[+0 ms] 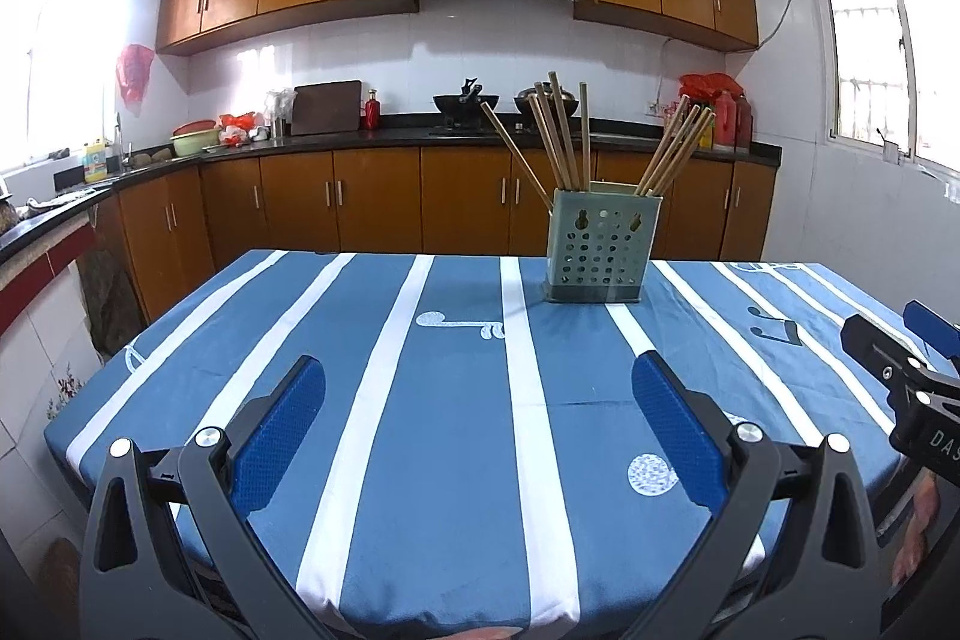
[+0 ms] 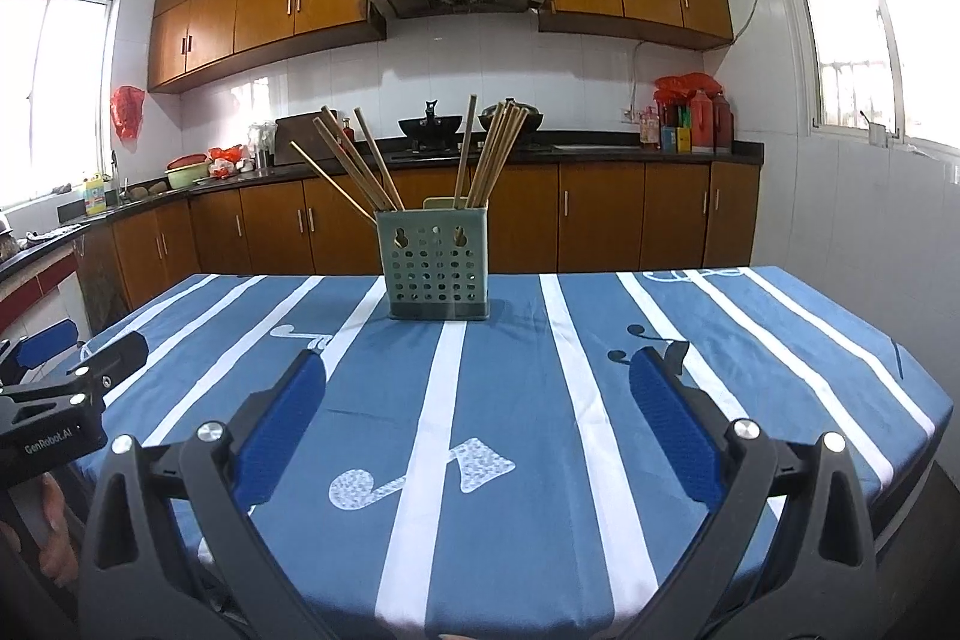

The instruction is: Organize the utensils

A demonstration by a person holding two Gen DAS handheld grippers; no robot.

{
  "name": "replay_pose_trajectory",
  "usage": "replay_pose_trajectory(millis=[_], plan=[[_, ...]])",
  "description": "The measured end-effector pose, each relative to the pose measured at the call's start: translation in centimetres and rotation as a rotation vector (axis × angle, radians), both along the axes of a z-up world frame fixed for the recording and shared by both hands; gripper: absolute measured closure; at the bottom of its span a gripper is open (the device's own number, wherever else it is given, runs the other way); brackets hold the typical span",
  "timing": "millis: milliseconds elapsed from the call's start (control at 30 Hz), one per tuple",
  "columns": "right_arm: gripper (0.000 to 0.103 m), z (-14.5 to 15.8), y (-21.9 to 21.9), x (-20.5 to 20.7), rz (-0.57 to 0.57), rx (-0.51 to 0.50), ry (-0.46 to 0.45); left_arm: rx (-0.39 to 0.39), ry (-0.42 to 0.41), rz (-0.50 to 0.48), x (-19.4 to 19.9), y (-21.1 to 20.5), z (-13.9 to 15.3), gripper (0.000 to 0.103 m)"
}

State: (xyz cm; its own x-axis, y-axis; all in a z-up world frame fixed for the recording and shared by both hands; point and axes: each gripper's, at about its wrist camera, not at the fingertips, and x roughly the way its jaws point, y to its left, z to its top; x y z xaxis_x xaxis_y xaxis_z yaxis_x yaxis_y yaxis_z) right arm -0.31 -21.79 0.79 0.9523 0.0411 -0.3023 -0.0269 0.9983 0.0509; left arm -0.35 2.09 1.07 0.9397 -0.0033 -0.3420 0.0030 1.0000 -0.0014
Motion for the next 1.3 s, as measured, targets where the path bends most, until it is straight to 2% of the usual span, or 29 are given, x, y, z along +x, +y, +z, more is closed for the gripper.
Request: replay_pose_trajectory(millis=[533, 1300], plan=[[0.004, -0.78, -0.18, 0.59, -0.003, 0.019, 0.036, 0.004, 0.027, -0.010, 0.21, -0.53, -0.60, 0.002], [0.004, -1.07, -0.15, 0.73, -0.006, 0.025, 0.038, 0.006, 0.033, -0.019, 0.37, -0.84, -0.64, 0.002]])
